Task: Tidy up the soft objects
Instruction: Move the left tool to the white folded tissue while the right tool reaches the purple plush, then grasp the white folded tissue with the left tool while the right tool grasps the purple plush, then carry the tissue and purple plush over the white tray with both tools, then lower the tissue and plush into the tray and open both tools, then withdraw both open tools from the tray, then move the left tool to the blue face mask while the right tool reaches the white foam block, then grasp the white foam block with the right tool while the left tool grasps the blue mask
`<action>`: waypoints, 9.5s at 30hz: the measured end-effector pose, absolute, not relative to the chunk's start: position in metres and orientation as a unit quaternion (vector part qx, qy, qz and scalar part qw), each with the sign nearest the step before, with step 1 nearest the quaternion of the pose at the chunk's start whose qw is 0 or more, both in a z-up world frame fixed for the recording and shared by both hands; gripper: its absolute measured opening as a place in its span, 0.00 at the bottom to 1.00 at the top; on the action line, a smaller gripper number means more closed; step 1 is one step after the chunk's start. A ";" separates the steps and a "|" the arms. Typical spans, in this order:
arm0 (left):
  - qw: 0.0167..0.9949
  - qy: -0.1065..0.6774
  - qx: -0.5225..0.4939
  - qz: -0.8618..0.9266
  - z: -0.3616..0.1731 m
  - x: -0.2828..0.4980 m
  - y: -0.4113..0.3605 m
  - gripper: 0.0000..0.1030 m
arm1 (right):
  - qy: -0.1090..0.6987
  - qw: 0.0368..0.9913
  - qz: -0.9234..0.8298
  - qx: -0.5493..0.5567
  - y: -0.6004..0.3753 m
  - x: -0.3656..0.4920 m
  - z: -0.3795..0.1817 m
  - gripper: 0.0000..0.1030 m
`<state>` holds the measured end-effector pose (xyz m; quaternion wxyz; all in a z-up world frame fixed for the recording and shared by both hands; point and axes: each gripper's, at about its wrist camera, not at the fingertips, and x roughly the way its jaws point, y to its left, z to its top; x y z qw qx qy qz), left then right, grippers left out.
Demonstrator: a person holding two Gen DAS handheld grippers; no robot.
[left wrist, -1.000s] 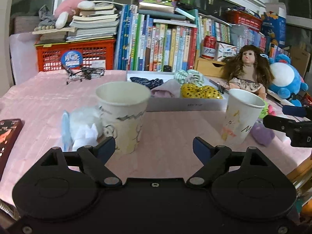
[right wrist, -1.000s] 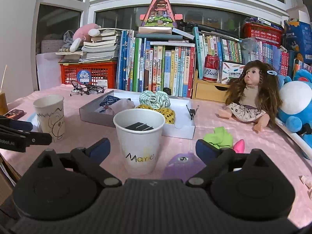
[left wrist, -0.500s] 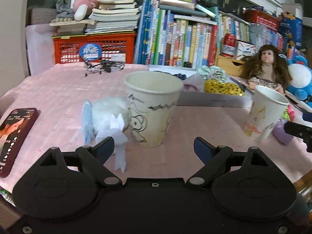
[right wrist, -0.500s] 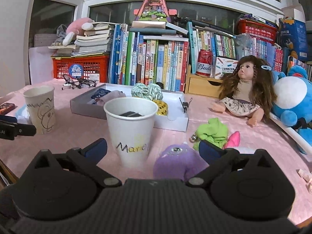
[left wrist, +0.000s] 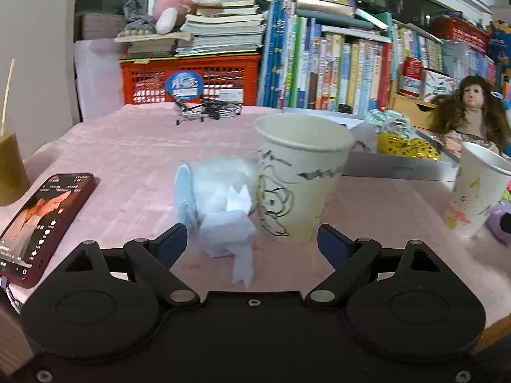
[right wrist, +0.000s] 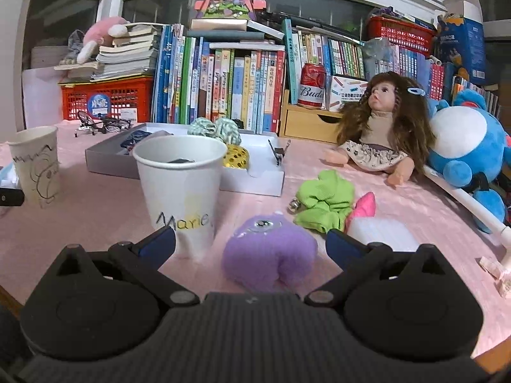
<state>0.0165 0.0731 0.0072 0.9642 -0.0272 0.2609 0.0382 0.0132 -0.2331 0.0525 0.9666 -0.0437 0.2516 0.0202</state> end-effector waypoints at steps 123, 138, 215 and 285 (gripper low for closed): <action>0.945 0.288 -0.045 -0.150 0.170 0.165 0.018 0.37 | 0.263 0.960 0.099 0.018 -0.254 0.146 0.158 0.68; 0.889 0.444 -0.072 -0.087 0.102 0.326 -0.025 0.37 | 0.393 0.912 0.113 -0.018 -0.234 0.256 0.111 0.68; 0.956 0.265 0.006 -0.127 0.150 0.117 -0.015 0.82 | 0.250 0.956 0.149 -0.026 -0.210 0.103 0.175 0.95; 0.948 0.267 -0.155 0.083 0.003 0.031 0.151 0.47 | 0.274 0.957 -0.091 -0.020 -0.310 0.021 0.038 0.88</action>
